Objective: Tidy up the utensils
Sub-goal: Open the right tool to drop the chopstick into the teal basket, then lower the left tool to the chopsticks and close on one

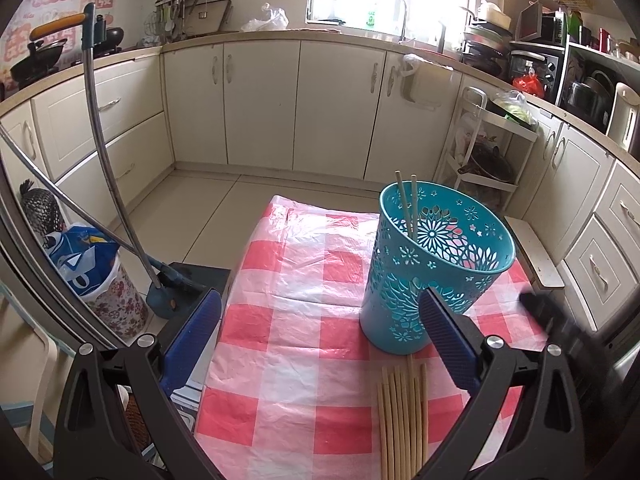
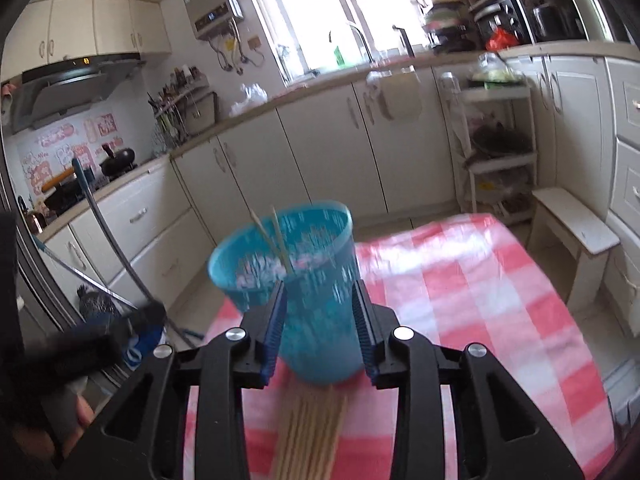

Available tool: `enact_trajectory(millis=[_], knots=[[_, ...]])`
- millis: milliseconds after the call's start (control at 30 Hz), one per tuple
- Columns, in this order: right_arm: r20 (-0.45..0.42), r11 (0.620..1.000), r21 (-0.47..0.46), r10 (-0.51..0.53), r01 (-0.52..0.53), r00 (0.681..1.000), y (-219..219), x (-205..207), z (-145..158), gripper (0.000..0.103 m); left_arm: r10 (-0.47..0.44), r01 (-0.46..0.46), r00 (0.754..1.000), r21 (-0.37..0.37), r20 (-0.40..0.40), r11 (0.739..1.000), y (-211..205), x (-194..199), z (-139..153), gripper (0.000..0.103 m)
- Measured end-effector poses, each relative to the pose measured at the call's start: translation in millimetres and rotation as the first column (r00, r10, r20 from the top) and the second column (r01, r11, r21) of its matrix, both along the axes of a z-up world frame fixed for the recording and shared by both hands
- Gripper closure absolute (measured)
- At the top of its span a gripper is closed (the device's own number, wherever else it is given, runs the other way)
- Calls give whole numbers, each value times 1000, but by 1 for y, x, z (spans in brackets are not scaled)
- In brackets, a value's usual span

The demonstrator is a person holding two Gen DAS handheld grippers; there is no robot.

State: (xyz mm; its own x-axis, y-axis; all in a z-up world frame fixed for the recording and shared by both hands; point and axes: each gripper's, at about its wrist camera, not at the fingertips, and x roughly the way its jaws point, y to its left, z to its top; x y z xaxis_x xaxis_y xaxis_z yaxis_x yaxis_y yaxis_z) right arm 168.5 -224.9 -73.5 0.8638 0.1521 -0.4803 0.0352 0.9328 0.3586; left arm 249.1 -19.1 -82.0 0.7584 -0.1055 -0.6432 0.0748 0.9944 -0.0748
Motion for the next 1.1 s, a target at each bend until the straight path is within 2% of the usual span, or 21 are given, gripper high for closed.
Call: enact_trajectory(millis=[133,533,1100], knots=[[-71,1000,4,3,-3,997,2,-2,-24,69,-9,9,1000,0,-4,1000,-2,0,-1,8],[-194,997,-45,59,-69,979,16,5,-53,69,-16,16,1000,-5,-14,1000,-4,0,-3,8],[-377,971,-138,129,-193,917,46,12,-91,69,-20,20,1000,-8,-23,1000,-5,1,-5,8]])
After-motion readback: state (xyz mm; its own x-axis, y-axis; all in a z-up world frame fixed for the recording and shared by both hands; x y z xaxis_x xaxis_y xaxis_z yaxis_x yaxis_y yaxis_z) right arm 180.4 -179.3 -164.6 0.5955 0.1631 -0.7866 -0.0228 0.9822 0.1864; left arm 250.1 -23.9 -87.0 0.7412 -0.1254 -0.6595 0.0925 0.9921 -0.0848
